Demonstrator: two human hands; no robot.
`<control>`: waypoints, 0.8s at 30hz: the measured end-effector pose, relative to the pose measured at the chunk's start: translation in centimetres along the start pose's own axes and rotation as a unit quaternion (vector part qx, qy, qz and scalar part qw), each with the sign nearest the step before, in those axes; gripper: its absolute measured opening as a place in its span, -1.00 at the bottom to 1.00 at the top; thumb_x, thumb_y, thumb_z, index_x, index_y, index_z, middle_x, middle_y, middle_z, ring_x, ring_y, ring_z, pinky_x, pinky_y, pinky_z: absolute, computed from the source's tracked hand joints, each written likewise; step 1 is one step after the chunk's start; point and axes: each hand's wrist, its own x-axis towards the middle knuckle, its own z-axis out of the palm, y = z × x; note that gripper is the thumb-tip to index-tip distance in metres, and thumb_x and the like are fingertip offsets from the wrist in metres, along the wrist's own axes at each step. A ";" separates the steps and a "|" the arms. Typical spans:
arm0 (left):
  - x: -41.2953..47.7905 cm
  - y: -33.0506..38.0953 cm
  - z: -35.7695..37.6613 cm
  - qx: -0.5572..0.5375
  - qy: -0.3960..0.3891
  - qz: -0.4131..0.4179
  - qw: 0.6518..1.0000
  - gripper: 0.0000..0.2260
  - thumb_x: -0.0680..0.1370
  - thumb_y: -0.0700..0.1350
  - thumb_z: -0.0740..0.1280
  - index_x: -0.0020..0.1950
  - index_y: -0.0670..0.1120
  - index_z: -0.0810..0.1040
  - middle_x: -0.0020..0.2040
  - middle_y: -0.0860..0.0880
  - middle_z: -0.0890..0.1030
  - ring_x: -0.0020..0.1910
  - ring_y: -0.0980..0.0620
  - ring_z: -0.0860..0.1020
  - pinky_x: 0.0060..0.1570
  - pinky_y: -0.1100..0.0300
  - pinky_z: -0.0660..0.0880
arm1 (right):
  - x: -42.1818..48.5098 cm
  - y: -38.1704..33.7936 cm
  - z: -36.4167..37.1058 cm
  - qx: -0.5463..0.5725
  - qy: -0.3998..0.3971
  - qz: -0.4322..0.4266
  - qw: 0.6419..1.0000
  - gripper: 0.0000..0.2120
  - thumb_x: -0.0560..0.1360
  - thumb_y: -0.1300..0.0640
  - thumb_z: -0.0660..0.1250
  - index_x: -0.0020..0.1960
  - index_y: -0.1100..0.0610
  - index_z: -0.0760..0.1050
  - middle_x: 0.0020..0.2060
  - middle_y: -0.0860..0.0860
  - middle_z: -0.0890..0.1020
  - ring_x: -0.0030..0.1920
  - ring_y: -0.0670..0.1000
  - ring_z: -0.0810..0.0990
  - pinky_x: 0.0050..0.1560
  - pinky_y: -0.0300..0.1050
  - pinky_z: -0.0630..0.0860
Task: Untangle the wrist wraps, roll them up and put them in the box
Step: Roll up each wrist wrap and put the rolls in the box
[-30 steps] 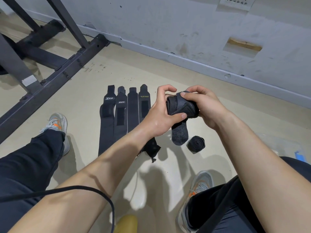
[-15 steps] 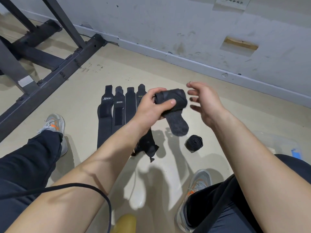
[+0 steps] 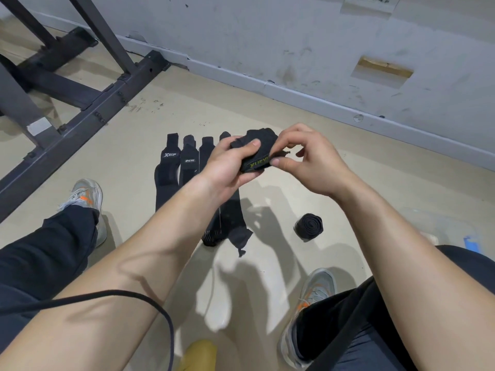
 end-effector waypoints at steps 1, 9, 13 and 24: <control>-0.2 -0.4 0.3 0.007 -0.006 -0.001 1.000 -0.75 0.60 -0.22 0.44 0.20 -0.01 0.47 0.16 -0.10 0.67 0.07 -0.11 0.70 0.12 -0.05 0.66 | 0.1 0.1 0.0 0.001 0.017 0.002 1.000 -0.72 0.46 0.15 0.53 -0.15 -0.22 0.57 -0.01 -0.10 0.55 0.10 0.03 0.52 0.03 -0.25 0.31; -1.8 -2.7 1.7 0.018 -0.089 0.016 0.996 -0.75 0.66 -0.25 0.31 0.22 0.09 0.51 0.30 -0.07 0.57 0.15 -0.05 0.65 0.02 0.09 0.65 | 0.1 1.0 0.4 0.027 0.096 0.029 0.995 -0.69 0.45 0.18 0.53 -0.18 -0.20 0.51 -0.02 -0.11 0.46 0.05 -0.05 0.50 -0.03 -0.46 0.29; -2.0 -2.2 1.8 -0.012 -0.098 -0.003 0.995 -0.84 0.71 -0.05 0.24 0.26 0.06 0.54 0.29 -0.10 0.58 0.12 -0.08 0.63 -0.02 0.08 0.65 | 0.2 1.2 0.7 0.042 0.114 0.048 0.991 -0.81 0.49 0.17 0.50 -0.11 -0.06 0.52 0.02 -0.07 0.49 0.05 -0.08 0.53 0.02 -0.29 0.38; -2.3 -3.0 3.1 0.119 -0.032 0.105 0.987 -0.82 0.61 0.07 0.39 0.18 0.09 0.51 0.07 -0.09 0.60 -0.17 0.00 0.61 -0.28 0.18 0.58 | -0.4 0.5 2.4 0.234 0.118 0.136 0.955 -0.84 0.56 0.05 0.31 0.14 -0.05 0.48 -0.03 -0.14 0.58 -0.03 -0.10 0.58 0.02 -0.05 0.57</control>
